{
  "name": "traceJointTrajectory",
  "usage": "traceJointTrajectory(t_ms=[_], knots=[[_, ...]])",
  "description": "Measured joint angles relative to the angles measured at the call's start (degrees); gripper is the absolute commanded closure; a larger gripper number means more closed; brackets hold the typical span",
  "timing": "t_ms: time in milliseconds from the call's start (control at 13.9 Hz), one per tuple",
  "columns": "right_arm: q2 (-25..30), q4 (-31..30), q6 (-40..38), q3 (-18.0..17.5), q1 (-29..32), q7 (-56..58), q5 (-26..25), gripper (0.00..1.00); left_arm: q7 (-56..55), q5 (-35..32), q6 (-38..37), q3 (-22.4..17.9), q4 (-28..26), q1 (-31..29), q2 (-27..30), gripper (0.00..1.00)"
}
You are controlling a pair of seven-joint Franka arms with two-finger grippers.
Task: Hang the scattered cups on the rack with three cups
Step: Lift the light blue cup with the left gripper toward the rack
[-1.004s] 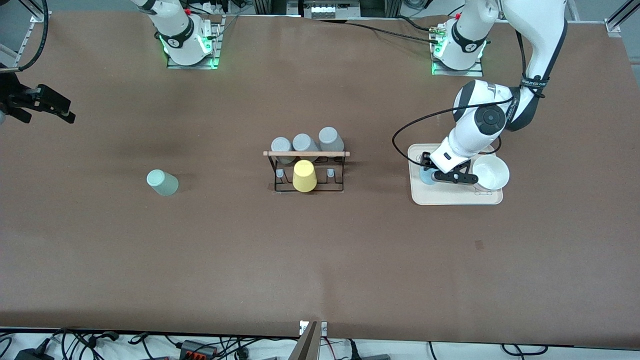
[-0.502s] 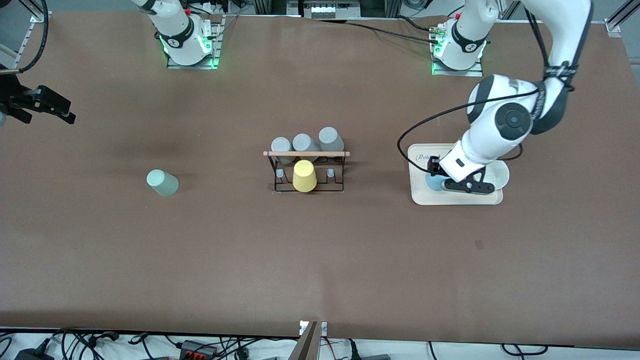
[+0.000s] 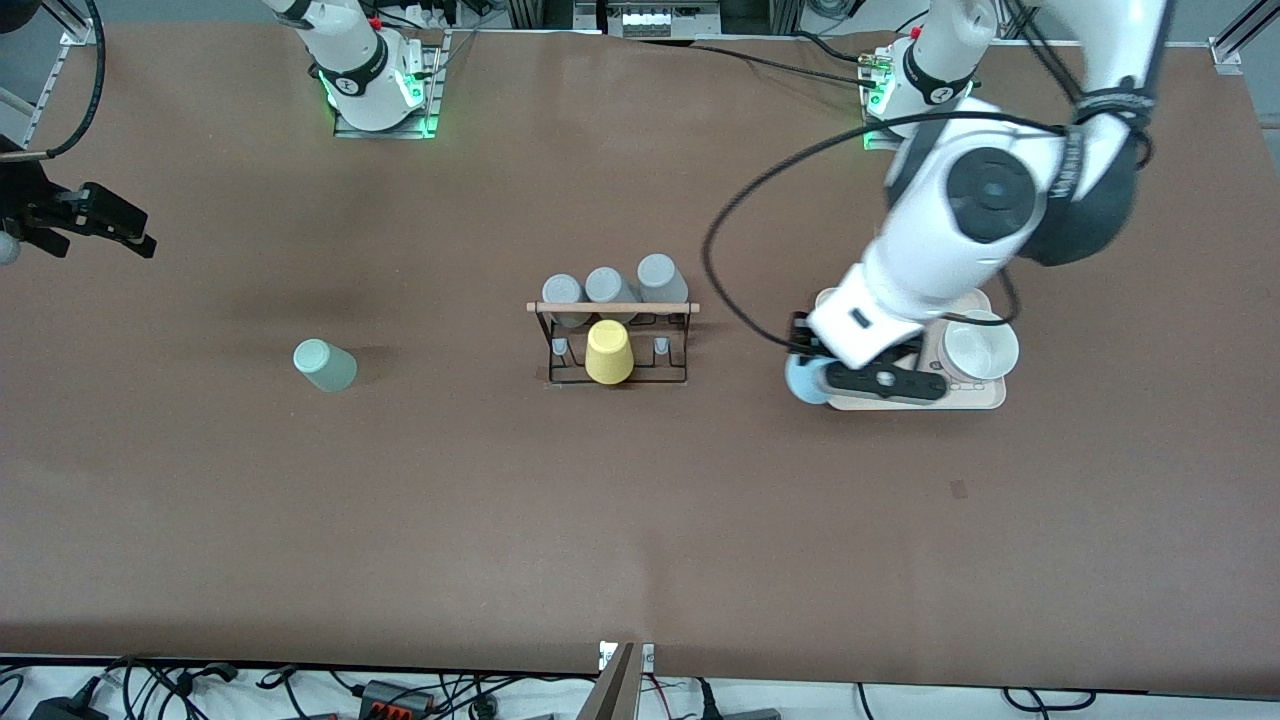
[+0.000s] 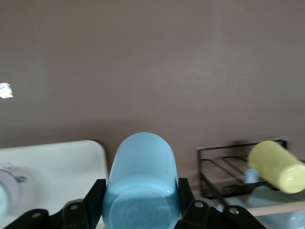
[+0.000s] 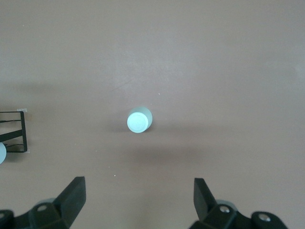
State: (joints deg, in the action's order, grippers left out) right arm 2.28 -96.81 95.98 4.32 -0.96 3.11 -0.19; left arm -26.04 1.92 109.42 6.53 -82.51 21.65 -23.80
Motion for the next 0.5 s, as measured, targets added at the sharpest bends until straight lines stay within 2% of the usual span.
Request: traceJointTrajectory(t_ms=[287,502], knots=[[0.4,0.0,-0.2,0.3,0.1,0.0,0.0,0.0,-10.4,0.0,0.1,0.1,7.5,7.8,-7.0,0.74],[0.4,0.0,-1.9,0.2,0.1,0.0,0.0,0.0,-12.4,0.0,0.1,0.1,11.1,9.7,-10.7,0.75]])
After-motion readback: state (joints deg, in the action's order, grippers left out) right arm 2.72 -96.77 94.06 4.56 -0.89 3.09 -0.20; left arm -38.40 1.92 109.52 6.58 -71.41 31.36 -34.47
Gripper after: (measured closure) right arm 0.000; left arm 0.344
